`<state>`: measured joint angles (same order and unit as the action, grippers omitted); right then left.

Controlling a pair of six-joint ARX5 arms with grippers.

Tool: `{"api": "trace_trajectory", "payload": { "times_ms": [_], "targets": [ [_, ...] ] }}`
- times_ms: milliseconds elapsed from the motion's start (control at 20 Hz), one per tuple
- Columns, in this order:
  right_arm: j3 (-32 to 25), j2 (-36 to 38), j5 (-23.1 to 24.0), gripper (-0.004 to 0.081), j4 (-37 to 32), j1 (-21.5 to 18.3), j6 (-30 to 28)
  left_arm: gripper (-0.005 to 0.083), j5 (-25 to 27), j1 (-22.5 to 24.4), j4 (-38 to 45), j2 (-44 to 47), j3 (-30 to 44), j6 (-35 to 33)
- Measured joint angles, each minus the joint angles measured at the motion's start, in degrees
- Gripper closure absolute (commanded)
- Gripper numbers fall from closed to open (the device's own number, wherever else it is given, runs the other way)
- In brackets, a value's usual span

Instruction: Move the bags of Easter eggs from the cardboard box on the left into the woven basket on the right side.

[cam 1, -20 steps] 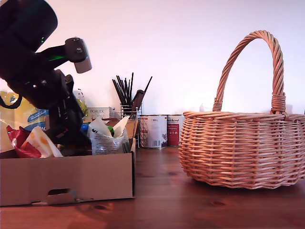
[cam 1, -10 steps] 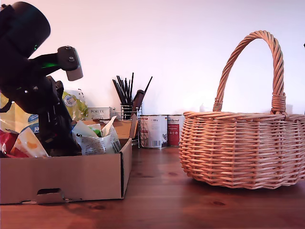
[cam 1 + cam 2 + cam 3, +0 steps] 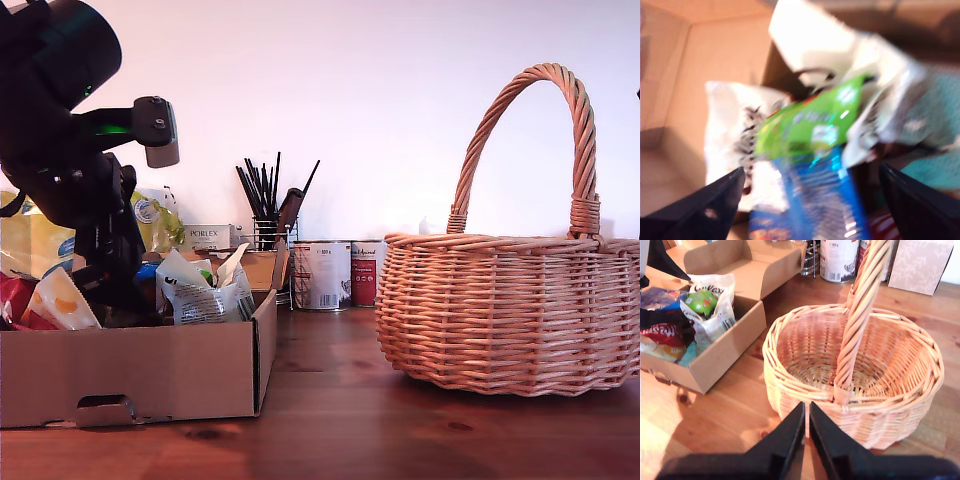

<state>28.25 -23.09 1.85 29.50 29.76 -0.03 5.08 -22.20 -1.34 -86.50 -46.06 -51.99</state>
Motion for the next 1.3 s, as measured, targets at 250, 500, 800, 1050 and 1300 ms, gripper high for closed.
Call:
{"api": "trace_trajectory", "payload": {
  "times_ms": [250, 500, 800, 1050, 1300],
  "targets": [
    [0.0, 0.0, 0.0, 0.0783, 0.0, 0.0, 0.0, 0.0036, 0.0, 2.2, 2.3, 0.0, 0.0, -0.7],
    [0.0, 0.0, 0.0, 0.0783, 0.0, 0.0, 0.0, 0.0181, -0.9, 2.5, 3.3, -3.1, 0.0, -0.5],
    [0.0, 0.0, -0.1, 0.0783, 0.0, 0.0, 0.0, 0.0509, -1.6, 2.5, 4.0, -3.5, 0.0, -0.4],
    [0.0, 0.0, -0.3, 0.0783, 0.0, 0.0, 0.0, 0.0779, -1.6, 2.4, 5.3, -3.5, 0.0, -0.4],
    [0.0, 0.0, -0.3, 0.0783, 0.0, 0.0, 0.0, 0.0797, -0.4, 1.5, 5.1, -2.4, -0.2, -0.4]
  ]
}}
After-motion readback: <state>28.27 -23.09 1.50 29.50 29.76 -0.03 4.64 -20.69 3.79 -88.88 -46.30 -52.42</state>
